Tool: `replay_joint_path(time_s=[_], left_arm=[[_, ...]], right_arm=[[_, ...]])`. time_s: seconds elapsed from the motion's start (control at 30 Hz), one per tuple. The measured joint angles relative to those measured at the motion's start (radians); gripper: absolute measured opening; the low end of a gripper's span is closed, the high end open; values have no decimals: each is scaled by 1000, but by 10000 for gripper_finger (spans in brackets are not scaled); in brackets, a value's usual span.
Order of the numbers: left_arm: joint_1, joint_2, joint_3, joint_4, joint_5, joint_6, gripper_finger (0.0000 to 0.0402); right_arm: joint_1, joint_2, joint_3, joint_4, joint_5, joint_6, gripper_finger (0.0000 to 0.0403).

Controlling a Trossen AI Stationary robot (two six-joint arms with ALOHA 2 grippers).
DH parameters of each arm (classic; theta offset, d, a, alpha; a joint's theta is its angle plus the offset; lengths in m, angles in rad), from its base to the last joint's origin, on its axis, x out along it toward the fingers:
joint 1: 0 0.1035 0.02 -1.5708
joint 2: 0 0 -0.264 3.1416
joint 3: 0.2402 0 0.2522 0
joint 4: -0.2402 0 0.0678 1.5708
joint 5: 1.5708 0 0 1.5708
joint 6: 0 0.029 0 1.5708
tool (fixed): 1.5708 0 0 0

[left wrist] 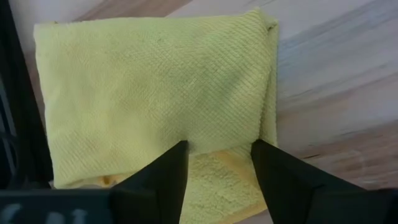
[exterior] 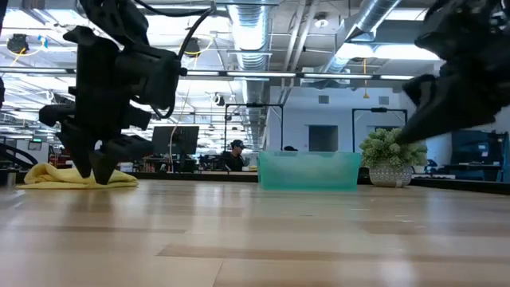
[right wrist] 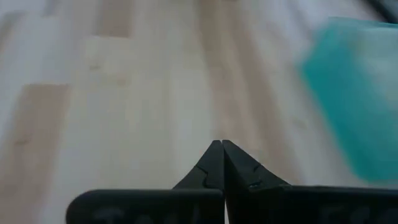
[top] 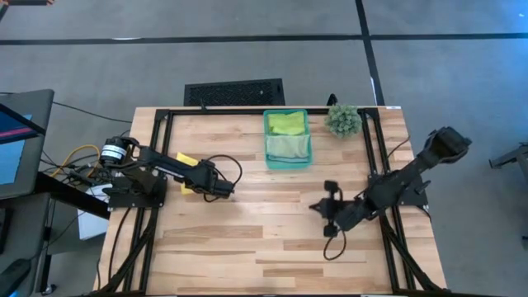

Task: Fold microfiber towels
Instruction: Fold the yellow microfiber cloth

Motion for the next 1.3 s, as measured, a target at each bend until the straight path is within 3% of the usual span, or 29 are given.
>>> replay_joint_path(time_s=[0.13,0.23,0.37,0.57,0.7,0.87,1.0,1.13,1.3], left_arm=[[-5,0,0,1,17,15,169],[-5,0,0,2,18,17,149],[-5,1,0,28,4,61,101],[-27,2,55,211,14,226,9],[-84,-29,185,252,-140,348,7],[-248,-107,342,347,-508,497,3],[-370,-123,369,394,-742,574,3],[-399,-112,353,328,-764,510,1],[-351,-106,277,347,-659,437,26]], right_arm=[[14,-108,0,-171,137,105,13],[30,-131,-5,-201,196,138,13],[47,-115,-10,-190,199,139,13],[49,-52,-10,-183,199,139,13],[31,-23,-11,-182,199,139,13],[14,-11,-11,-177,196,139,13],[12,-11,-11,-175,194,140,13],[12,-11,-10,-176,185,150,13],[12,-11,-11,-165,162,150,13]])
